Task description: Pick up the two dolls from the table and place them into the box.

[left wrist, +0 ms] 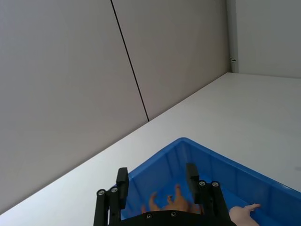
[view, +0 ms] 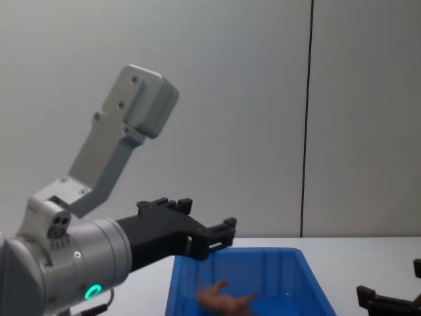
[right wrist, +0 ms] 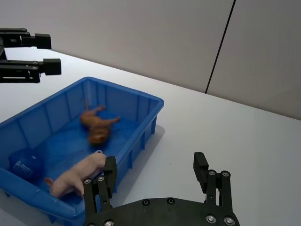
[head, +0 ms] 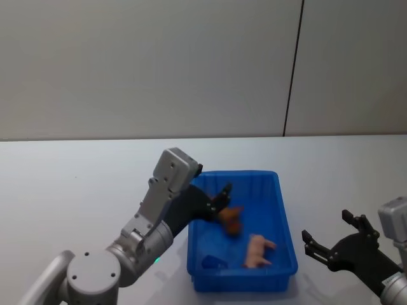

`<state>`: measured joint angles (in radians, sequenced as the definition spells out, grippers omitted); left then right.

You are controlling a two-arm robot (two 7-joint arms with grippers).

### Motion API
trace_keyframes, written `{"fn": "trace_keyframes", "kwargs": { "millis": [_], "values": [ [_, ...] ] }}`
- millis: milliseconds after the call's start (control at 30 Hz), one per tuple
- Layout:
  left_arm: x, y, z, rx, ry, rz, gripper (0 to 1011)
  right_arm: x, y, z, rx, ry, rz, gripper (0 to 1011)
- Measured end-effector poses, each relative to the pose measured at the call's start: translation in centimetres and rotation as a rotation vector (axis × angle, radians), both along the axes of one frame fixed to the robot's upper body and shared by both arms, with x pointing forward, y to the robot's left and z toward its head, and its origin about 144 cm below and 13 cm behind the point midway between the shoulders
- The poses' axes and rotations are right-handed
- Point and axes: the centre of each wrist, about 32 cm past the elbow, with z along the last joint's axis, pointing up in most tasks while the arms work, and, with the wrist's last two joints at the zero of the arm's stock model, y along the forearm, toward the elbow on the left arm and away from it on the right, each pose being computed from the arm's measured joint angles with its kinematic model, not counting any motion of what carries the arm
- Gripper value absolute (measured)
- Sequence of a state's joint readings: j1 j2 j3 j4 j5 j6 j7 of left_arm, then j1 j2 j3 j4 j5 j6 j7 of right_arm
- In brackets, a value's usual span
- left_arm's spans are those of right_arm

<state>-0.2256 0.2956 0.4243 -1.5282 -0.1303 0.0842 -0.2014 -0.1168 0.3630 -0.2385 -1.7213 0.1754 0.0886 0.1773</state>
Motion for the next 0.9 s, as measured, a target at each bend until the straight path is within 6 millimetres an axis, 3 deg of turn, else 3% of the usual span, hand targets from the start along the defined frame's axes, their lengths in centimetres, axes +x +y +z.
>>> {"fn": "trace_keyframes", "kwargs": {
  "millis": [333, 900],
  "values": [
    [0.47, -0.54, -0.33, -0.014, -0.019, -0.011, 1001, 0.0, 0.0, 0.0, 0.0, 0.0, 0.0, 1001],
    [0.81, -0.92, 0.49, -0.014, -0.105, 0.024, 1001, 0.0, 0.0, 0.0, 0.0, 0.0, 0.0, 1001]
  ]
}}
